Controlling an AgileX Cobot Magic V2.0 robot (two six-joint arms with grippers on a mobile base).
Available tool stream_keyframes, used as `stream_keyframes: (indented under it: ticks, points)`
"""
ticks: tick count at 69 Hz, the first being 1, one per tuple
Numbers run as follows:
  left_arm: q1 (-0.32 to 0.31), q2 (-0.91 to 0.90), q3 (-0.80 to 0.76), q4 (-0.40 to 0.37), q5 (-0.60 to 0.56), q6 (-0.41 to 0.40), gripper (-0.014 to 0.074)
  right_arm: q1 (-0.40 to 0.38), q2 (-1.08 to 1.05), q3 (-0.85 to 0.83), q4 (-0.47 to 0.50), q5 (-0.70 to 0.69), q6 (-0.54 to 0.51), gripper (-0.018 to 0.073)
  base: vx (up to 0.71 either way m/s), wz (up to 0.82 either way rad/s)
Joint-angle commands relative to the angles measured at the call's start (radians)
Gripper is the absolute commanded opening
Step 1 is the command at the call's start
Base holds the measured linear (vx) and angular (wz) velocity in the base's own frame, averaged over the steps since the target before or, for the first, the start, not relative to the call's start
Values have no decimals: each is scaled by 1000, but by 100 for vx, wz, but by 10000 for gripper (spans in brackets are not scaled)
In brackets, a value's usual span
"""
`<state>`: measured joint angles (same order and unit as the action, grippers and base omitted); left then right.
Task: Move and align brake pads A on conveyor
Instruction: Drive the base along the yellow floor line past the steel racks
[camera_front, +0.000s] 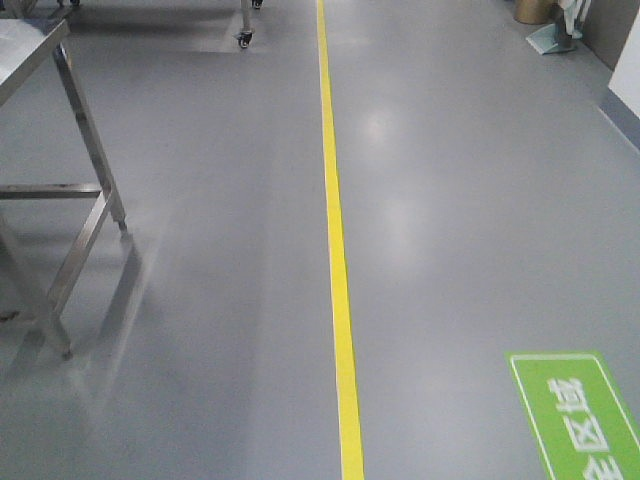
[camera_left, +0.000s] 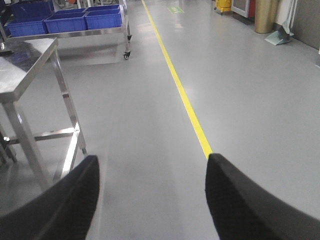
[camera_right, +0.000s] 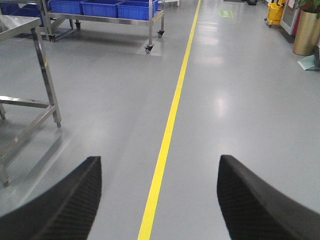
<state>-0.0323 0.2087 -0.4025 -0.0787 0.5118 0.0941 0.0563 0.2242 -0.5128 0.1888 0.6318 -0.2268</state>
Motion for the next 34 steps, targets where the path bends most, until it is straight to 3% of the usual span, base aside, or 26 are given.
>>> stream_keyframes:
  ticks: [1, 34]
  points:
    - [-3, 16, -24, -11, -74, 0, 433, -3, 12, -26, 2, -64, -6, 484, 79, 3]
    - [-3, 16, -24, -11, -74, 0, 433, -3, 12, -26, 2, -62, -6, 484, 77, 9]
